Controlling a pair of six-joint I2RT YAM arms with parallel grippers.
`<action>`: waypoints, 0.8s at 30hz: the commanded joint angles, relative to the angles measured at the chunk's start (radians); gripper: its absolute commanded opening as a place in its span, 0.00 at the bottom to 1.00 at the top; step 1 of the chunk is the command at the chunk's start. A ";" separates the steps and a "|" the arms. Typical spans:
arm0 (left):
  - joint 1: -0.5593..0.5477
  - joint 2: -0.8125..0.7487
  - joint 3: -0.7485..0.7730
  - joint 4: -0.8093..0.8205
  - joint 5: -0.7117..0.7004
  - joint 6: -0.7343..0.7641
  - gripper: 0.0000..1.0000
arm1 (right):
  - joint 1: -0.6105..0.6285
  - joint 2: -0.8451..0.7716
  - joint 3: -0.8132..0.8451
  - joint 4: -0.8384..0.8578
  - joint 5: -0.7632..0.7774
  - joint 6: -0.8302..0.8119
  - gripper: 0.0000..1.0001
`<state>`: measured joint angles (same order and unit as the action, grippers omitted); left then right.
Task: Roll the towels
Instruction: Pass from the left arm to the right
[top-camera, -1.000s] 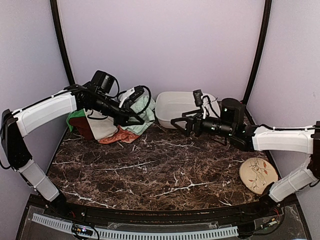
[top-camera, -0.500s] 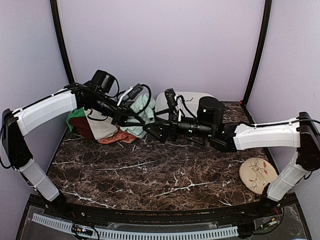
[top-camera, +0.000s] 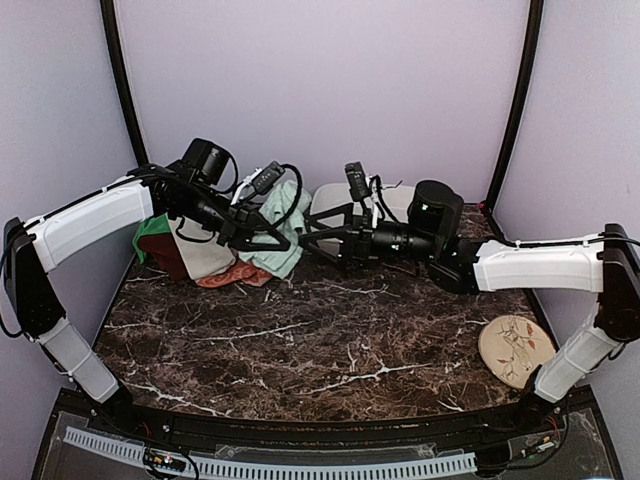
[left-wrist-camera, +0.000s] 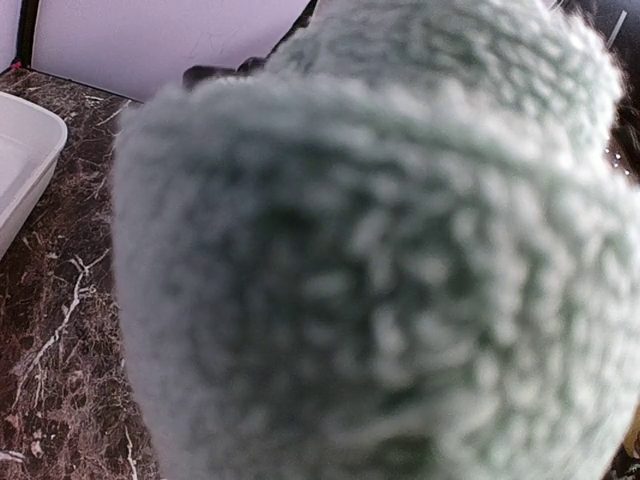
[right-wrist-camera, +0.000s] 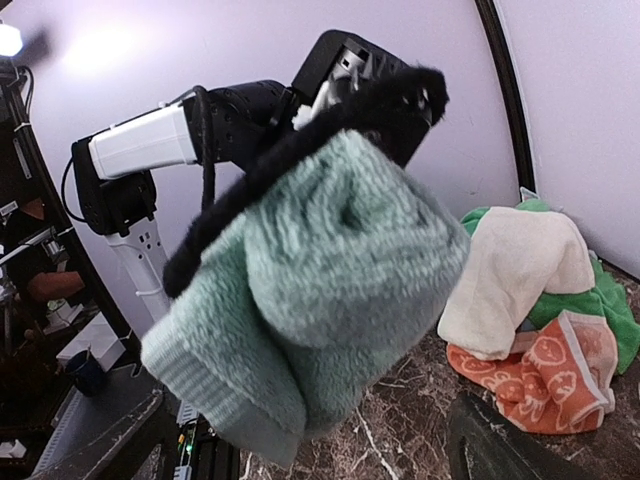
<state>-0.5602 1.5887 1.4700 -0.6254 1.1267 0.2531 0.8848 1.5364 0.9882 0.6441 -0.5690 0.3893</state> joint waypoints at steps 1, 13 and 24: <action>-0.001 -0.023 -0.011 0.052 -0.013 -0.030 0.00 | 0.019 0.014 0.074 -0.019 0.023 -0.033 0.93; -0.019 -0.020 -0.030 0.093 -0.146 -0.030 0.00 | 0.077 0.113 0.157 -0.020 0.144 -0.059 0.85; -0.049 -0.028 -0.029 0.043 -0.112 0.016 0.00 | 0.074 0.180 0.235 -0.013 0.136 0.010 0.08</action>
<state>-0.5735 1.5871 1.4433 -0.5663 0.9661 0.2333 0.9428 1.6756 1.1606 0.6109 -0.3702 0.3737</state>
